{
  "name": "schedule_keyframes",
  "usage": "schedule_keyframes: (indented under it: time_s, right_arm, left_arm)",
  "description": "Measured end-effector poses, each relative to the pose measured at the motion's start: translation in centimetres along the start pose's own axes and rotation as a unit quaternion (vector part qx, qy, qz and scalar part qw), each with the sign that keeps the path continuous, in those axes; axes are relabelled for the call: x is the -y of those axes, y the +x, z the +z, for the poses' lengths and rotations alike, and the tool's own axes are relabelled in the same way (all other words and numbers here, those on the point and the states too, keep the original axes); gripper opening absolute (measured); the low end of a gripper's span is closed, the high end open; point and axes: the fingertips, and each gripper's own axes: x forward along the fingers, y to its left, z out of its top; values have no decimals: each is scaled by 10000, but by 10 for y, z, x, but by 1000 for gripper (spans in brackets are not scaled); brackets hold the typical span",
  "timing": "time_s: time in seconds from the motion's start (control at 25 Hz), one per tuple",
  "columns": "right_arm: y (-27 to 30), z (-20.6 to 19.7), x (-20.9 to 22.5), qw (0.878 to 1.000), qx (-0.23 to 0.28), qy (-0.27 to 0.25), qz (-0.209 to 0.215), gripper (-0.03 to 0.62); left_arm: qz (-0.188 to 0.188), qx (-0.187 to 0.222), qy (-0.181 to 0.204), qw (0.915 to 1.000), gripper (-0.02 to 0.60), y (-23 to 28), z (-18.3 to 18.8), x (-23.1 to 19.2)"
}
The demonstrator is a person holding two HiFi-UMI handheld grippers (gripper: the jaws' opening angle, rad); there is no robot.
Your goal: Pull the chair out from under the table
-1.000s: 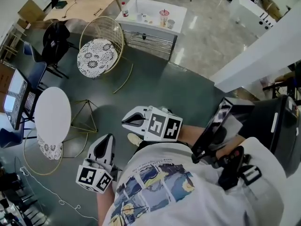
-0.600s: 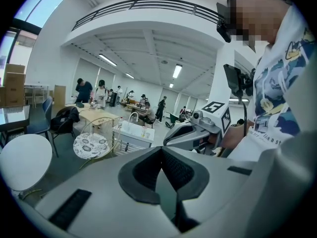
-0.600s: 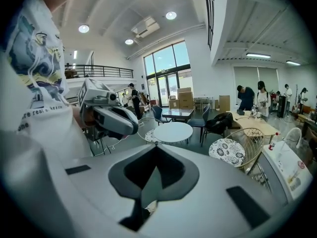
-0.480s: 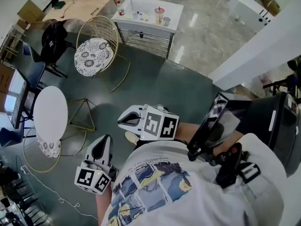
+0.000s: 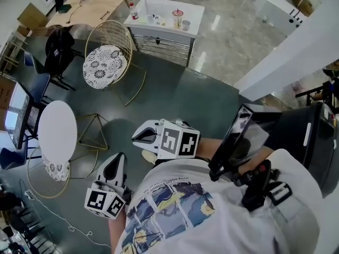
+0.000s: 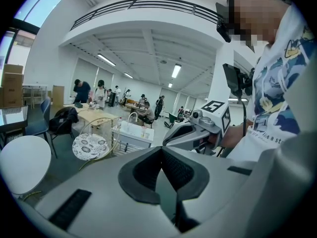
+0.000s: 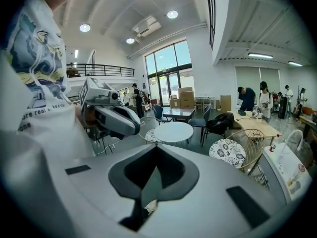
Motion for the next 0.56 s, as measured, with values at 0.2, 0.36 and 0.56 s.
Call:
schedule_keyframes:
  time_s: [0.2,0.36,0.56]
  right_arm:
    - [14,2,11,10000,-46,18,-6,11]
    - [31,10,22,10000,-86,7,-4,11]
    - [55,20,37,9999,-126,6,-1,11]
  left_arm:
    - [6,6,-43,10000,9,0,1,-19]
    - [2,18,-75,10000,9,-1,5,-39]
    - [-34,48,-74,10000,9,-2,14,-68]
